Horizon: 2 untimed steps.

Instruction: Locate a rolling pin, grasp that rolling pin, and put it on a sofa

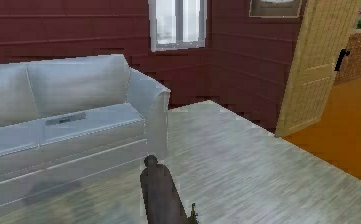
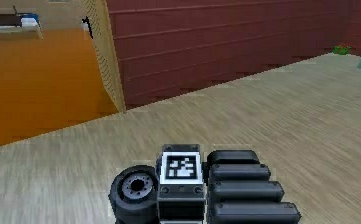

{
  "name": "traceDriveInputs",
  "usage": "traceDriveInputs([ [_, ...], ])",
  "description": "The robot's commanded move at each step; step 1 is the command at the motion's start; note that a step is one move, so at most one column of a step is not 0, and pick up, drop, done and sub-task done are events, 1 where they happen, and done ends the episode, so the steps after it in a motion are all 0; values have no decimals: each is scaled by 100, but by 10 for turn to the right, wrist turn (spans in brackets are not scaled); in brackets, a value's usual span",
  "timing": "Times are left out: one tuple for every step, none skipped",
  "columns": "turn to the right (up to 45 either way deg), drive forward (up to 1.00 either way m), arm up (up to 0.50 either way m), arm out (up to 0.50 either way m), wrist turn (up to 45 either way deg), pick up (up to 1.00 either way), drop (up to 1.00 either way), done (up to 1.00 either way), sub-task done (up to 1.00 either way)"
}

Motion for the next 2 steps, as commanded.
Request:
traceDriveInputs([
  [-450,0,0,0,0,0,0,0,0],
  [360,0,0,0,0,0,0,0,0],
])
